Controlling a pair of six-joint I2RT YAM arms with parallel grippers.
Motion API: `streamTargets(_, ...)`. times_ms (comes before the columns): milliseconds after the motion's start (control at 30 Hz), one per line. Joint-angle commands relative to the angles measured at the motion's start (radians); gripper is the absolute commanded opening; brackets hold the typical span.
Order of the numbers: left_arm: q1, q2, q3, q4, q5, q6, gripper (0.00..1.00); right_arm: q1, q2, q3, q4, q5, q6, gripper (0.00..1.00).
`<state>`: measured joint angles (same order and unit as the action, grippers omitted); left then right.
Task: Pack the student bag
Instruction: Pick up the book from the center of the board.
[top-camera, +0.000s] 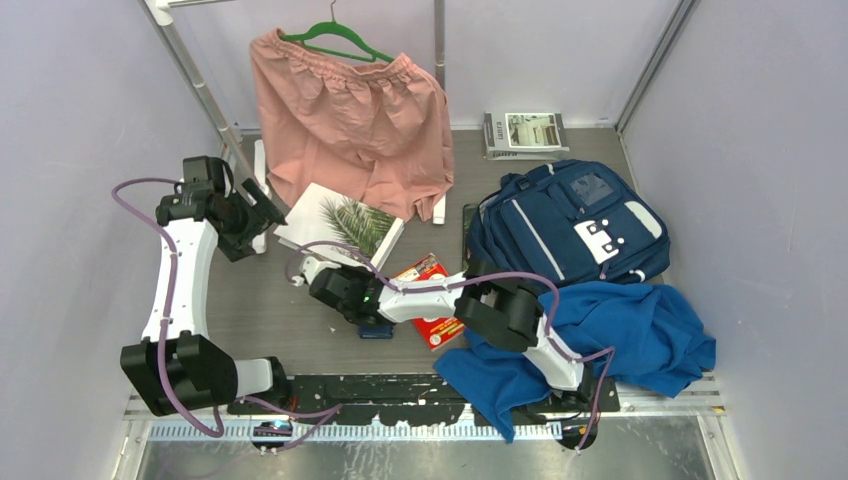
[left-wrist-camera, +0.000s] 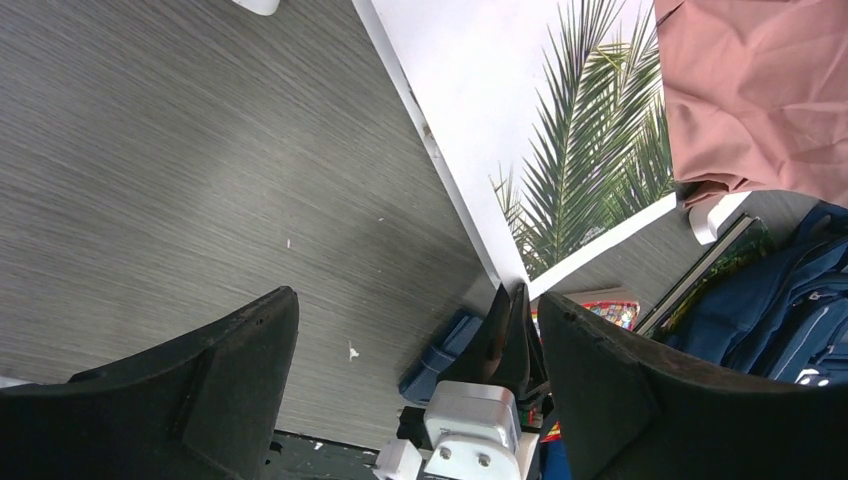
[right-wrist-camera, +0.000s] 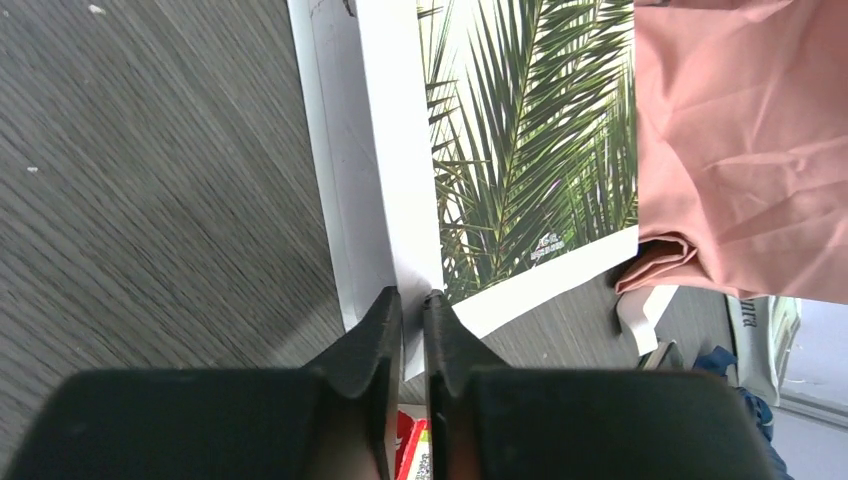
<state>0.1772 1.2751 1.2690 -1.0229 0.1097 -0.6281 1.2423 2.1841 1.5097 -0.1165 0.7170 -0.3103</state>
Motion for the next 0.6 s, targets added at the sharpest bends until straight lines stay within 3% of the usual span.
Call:
streamTargets(0, 0.004, -0.011, 0.001, 0.025, -0.001, 0.014, 0.89, 0.000, -0.020, -0.009, 0.030, -0.002, 0.026, 0.02)
streamTargets(267, 0.010, -0.032, -0.003, 0.037, 0.018, 0.000, 0.90, 0.000, -0.146, -0.012, -0.034, -0.074, 0.132, 0.01)
streamTargets(433, 0.021, -0.059, 0.003, 0.035, 0.001, 0.013, 0.97, 0.000, -0.225, 0.004, -0.103, -0.115, 0.209, 0.01)
streamTargets(567, 0.024, -0.066, -0.046, 0.067, 0.084, 0.004, 1.00, -0.001, -0.284, -0.002, -0.147, -0.143, 0.248, 0.01)
